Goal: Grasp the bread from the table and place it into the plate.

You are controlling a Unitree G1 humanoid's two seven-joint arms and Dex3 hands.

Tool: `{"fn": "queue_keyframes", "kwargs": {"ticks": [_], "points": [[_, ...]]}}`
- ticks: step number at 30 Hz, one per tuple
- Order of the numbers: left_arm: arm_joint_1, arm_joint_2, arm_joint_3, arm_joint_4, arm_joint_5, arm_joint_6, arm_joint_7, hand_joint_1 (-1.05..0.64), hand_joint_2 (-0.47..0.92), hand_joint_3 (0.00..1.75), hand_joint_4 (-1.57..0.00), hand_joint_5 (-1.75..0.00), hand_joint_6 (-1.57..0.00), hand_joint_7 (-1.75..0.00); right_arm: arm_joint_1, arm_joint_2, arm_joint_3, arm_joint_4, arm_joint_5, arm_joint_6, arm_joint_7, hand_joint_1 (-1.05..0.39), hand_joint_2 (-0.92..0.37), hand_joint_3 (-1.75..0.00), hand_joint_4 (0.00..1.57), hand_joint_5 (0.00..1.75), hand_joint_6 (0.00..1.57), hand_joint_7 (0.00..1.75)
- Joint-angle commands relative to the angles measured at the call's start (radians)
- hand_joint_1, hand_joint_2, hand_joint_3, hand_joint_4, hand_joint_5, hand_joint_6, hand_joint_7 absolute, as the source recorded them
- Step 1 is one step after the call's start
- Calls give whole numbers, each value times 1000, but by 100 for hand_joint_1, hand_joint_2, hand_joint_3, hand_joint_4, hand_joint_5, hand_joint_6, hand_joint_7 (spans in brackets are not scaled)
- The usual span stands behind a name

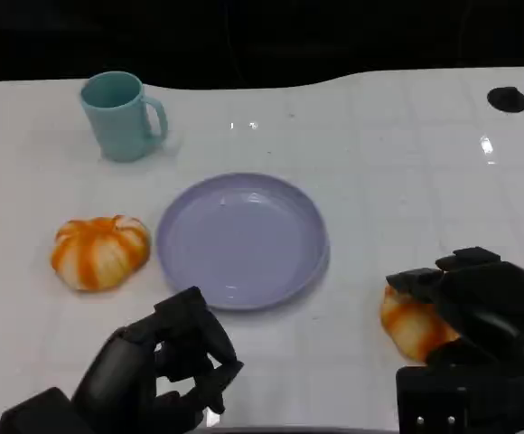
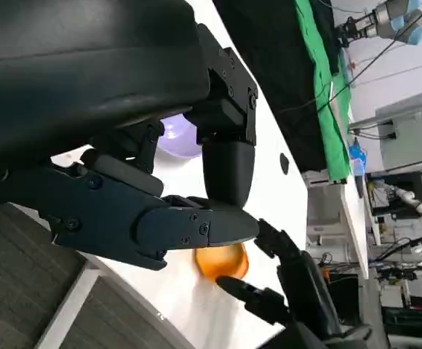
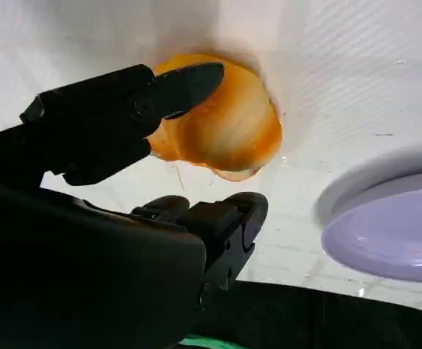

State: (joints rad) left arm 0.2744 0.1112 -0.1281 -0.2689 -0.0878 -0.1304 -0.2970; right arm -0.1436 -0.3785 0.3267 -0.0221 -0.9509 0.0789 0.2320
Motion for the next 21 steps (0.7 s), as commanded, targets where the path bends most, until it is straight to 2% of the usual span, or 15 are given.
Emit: {"fn": "queue_keyframes", "kwargs": {"ticks": [1,6,11,16,21], "points": [[11,6,3,-18,-2,10,8,-57,92,43,-68,-175,-49,-170,-47,18,24,63,-3,54,8,-51,-88,-2,20,32,39,0],[15,9,4,-26,0,11,6,-58,92,42,-67,-175,-49,-170,-94,34,49,110,7,124,60,-50,-91,-2,21,30,39,0],[19,8,7,-35,-5,22,7,-59,92,41,-67,-175,-49,-169,-142,30,77,129,2,176,133,-46,-92,-2,33,25,45,2],[25,7,6,-51,-10,35,6,-58,92,41,-66,-175,-48,-169,-213,21,120,187,-9,220,227,-43,-92,-5,50,24,64,6],[31,6,7,-68,-3,47,12,-59,92,42,-66,-175,-48,-168,-268,34,159,275,-5,233,234,-42,-92,-5,71,25,80,7]]}}
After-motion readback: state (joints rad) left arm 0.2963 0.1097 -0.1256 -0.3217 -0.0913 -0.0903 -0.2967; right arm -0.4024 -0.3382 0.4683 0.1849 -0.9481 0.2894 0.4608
